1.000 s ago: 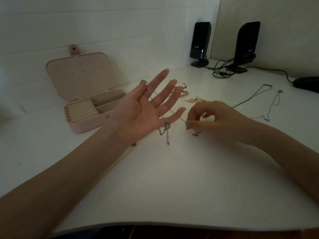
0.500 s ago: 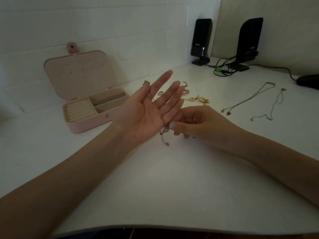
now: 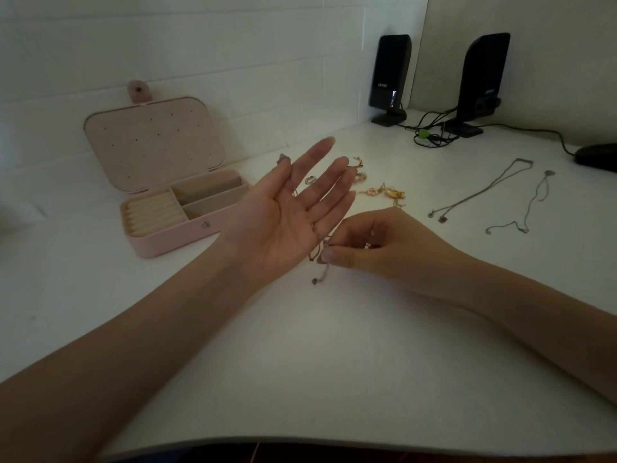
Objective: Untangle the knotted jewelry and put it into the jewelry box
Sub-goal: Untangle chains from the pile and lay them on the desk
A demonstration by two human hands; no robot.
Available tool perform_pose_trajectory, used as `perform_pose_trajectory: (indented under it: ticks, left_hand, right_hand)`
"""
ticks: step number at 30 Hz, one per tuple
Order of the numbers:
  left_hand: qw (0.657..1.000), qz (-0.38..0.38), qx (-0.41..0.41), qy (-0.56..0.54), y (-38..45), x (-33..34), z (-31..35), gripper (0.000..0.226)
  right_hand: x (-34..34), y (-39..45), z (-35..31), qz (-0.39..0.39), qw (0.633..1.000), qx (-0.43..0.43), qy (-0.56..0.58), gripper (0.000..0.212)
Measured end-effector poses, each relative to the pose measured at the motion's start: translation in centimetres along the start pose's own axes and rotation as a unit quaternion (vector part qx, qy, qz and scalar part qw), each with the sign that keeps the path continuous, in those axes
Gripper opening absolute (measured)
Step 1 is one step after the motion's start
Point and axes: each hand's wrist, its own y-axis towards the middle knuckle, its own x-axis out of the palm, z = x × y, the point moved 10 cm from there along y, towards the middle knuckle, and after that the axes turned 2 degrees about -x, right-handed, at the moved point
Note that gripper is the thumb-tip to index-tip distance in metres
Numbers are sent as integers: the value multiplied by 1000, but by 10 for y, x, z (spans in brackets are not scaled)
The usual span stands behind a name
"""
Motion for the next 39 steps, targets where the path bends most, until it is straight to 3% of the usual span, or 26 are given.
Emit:
perform_pose_trajectory:
  ticks: [3,6,9,13,16,27,32,36,39]
  left_hand:
    - [997,47,10,61,-1,-8,2,49]
    - [978,94,15,186,-5,-16,0,51]
    - [956,69,12,285,-10,-7,-7,50]
    - [938,20,-9,345,-12,3,-20,44]
    - [931,22,-8,365,-11,0,-21,39]
    - [923,31,27,382,-9,-6,-3,25]
    - [950,19,-29,311,-8,-6,-12,23]
    - [957,28,-82,275,-8,-8,-19,25]
    - [962,36,-105,249,-9,-9,-21,25]
  right_hand:
    - [-18,0,-5,49,998,-35,-3,12]
    - [-38,-4,-18,113,977,-110,-146,6]
    - [-49,-11,-33,152,935,-176,-268,8]
    - [-44,-14,-48,141,873,-252,-393,26]
    - [-42,-15,-49,126,854,-265,-430,29]
    - [-52,-11,-37,106,893,-230,-373,25]
    - [-56,-7,-23,105,903,-183,-374,6]
    - [-59,-5,-23,104,913,-172,-354,8]
    - [-58,-3,-20,95,944,-148,-278,7]
